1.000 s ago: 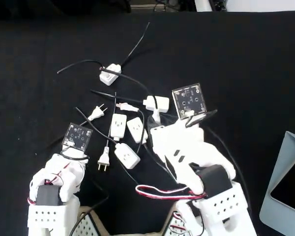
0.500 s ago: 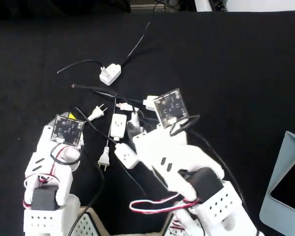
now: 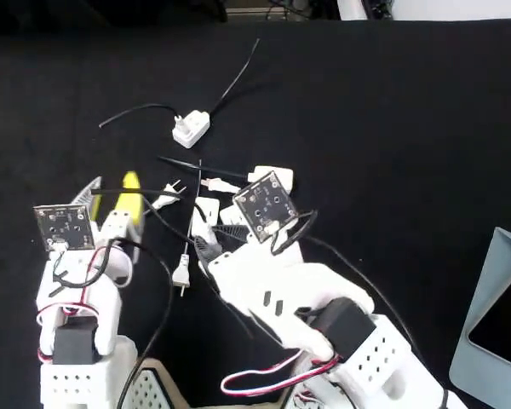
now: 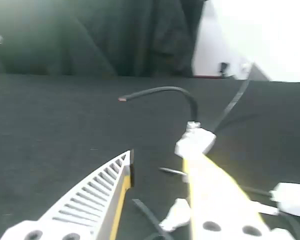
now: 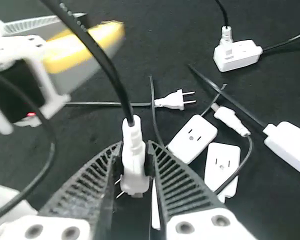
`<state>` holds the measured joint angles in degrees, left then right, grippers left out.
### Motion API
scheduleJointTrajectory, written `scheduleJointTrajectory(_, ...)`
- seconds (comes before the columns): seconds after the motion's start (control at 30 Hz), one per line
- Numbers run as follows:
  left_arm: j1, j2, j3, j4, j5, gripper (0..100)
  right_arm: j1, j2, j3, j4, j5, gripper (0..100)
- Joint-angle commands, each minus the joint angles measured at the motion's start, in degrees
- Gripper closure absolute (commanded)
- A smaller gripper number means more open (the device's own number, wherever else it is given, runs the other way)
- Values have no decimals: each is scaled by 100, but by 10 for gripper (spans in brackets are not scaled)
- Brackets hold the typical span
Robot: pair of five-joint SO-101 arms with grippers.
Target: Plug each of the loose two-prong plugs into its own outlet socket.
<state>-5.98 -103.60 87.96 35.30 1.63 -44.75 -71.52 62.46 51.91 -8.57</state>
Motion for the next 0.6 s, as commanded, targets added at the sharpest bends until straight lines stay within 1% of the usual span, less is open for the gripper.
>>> scheduleJointTrajectory(0.0,787,-53,-180,-88,246,743,-334,-75,-31,0,-53,987)
scheduleJointTrajectory(0.17,1393,-53,-295,-26,158,739,-466,-75,189,-26,-9,987)
scheduleJointTrajectory(0.23,1604,-53,-479,255,-141,739,-466,-75,251,-26,-9,987)
scheduleJointTrajectory(0.3,1807,-53,-743,659,-264,739,-457,-75,251,-9,-9,987)
scheduleJointTrajectory(0.43,2044,-53,-1297,1451,-281,739,-316,-75,251,0,-9,987)
scheduleJointTrajectory(0.57,2079,-53,-1578,1785,-281,739,-114,-75,251,0,-9,987)
